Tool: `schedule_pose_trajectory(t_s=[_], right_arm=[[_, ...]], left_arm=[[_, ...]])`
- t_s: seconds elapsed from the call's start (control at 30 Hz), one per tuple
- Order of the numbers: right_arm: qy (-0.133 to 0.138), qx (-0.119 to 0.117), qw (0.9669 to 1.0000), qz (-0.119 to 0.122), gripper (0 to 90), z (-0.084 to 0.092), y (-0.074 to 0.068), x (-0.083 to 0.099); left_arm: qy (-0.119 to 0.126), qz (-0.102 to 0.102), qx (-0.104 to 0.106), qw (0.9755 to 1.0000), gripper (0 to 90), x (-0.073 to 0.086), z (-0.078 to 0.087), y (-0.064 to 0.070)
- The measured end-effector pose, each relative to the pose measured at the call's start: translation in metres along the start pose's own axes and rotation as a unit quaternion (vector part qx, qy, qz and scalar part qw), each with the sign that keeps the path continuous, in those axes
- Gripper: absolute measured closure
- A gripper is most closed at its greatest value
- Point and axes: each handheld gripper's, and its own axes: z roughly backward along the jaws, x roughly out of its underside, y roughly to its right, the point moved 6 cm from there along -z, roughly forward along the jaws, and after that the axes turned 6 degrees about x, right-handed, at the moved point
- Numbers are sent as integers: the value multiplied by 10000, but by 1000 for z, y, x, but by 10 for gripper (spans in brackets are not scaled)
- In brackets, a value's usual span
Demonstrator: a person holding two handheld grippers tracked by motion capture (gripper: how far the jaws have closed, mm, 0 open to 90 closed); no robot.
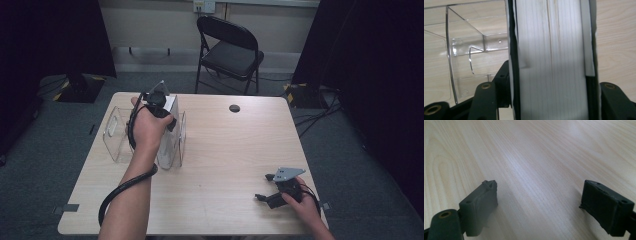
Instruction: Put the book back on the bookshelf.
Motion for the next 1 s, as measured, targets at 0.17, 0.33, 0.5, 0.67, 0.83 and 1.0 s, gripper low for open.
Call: schedule_pose_trajectory(t_s=[0.17, 0.33, 0.5, 0.67, 0.83, 1.0], right_arm=[[4, 5, 10000, 0, 123, 0, 0, 0], [-7, 0, 10000, -12, 123, 0, 0, 0], [-5, 11, 10000, -10, 123, 0, 0, 0], [-7, 12, 10000, -12, 123, 0, 0, 0], [-5, 12, 10000, -11, 123, 0, 0, 0], [-1, 14, 10000, -3, 123, 0, 0, 0]], left_arm=[[2, -79, 68, 9999, 435, 4, 4, 0], [18, -97, 157, 9998, 428, 7, 7, 1], [57, -153, 205, 9997, 400, 11, 10, 0], [85, -156, 269, 9995, 384, 13, 12, -1], [148, -240, 329, 9991, 366, 17, 13, -2], [164, -202, 374, 9990, 345, 22, 15, -1]])
